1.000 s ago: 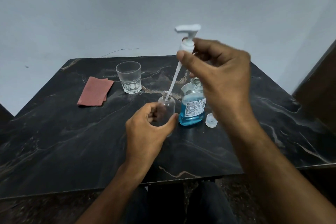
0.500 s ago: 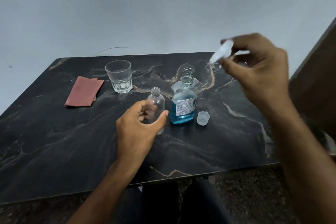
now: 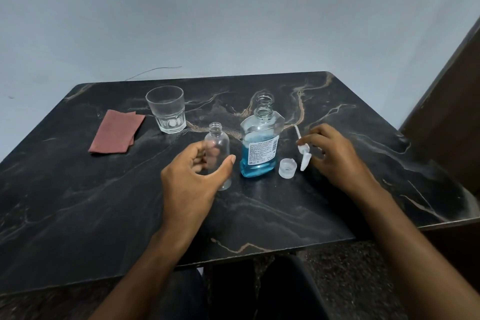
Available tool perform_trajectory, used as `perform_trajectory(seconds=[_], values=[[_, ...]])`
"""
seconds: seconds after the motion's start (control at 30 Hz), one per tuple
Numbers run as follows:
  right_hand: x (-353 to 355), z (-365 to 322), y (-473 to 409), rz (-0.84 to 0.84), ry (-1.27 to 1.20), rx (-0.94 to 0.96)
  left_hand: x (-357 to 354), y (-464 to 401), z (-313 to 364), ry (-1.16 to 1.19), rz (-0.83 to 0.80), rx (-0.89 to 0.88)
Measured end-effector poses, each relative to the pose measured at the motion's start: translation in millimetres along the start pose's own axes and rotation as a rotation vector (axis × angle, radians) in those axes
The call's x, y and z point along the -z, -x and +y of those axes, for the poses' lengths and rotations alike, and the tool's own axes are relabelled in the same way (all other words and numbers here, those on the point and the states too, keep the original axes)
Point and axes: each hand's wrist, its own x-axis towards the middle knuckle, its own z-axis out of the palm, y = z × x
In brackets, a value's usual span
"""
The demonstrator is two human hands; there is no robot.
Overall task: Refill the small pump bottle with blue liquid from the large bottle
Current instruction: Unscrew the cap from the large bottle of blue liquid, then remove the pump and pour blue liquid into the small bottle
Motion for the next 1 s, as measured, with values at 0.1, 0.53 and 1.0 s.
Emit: perform_trajectory(seconds=[0.1,0.53,1.0], values=[[0.5,4.3,1.2,-0.044,-0.014,-0.017,-1.4,-0.2,0.4,0.003,-0.01,0.001],[13.9,-15.5,-2.6,0.123,-0.096,-0.115,-0.6,-3.5,-1.0,0.004,-0.039,-0.003],[-15.4,-106.8,-13.6,-0.02,-0.63,-0.342,5.9,-9.5,-2.0,0.013,-0.067,-0.01]])
